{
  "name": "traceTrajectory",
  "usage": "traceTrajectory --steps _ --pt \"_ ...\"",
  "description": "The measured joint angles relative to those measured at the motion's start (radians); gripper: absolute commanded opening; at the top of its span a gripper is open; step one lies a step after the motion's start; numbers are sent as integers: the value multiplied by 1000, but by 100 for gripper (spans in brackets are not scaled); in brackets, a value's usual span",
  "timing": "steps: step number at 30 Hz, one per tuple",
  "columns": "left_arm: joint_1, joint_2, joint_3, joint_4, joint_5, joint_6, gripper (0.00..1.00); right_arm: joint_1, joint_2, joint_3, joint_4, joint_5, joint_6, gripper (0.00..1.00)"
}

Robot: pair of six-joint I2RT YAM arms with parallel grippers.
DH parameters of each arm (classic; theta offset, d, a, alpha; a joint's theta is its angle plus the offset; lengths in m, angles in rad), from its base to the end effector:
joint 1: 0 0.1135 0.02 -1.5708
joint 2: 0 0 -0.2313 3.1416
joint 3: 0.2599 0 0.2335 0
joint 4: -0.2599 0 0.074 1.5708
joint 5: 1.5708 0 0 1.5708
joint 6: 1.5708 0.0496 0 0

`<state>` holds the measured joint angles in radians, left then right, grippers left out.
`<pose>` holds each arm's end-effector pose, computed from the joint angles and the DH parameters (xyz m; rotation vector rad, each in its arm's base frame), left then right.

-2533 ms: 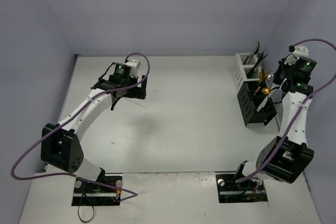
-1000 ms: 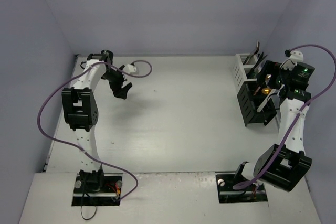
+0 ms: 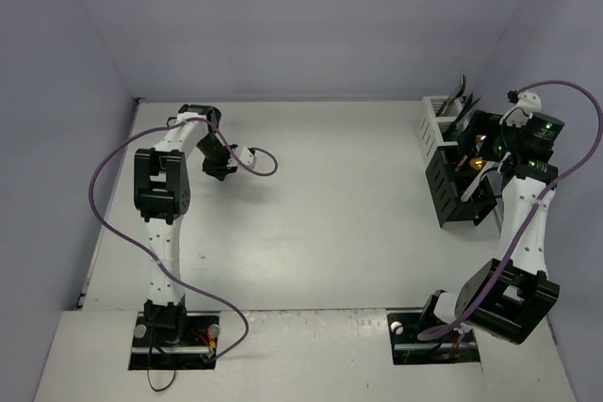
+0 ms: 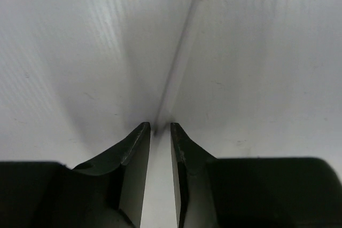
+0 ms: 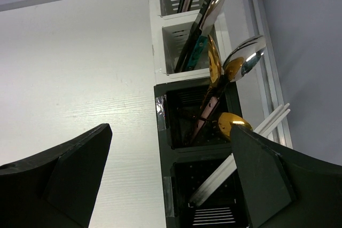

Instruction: Sort the eating utensils into containers

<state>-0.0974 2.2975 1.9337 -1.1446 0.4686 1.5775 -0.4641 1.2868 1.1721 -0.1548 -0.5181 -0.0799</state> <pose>0.4092 -0.0625 0.1441 2.0560 1.8248 -0.4267 0.2785 -0.1119 0.3381 -0.0125 1.8051 0.0898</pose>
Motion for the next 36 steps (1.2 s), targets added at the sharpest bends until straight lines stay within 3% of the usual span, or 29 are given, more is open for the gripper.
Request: traceTrajectory --steps 4,8,14,23,28,36 --pt "-14 -58 -100 48 -62 -1 0 0 -3 0 -1 -15 0 88" --pt "-39 -135 -227 126 -140 -22 0 1 -11 0 -6 -47 0 86" --pt "-65 -156 -254 169 -164 -145 0 54 -51 0 -10 -96 -3 85" --pt "-55 -272 -214 155 181 -620 0 467 -78 85 -12 -76 6 94" --pt "-35 -425 -182 188 441 -963 0 532 24 173 51 -132 146 94" --pt "-32 -733 -516 720 606 -1689 0 652 226 273 159 -192 375 94"
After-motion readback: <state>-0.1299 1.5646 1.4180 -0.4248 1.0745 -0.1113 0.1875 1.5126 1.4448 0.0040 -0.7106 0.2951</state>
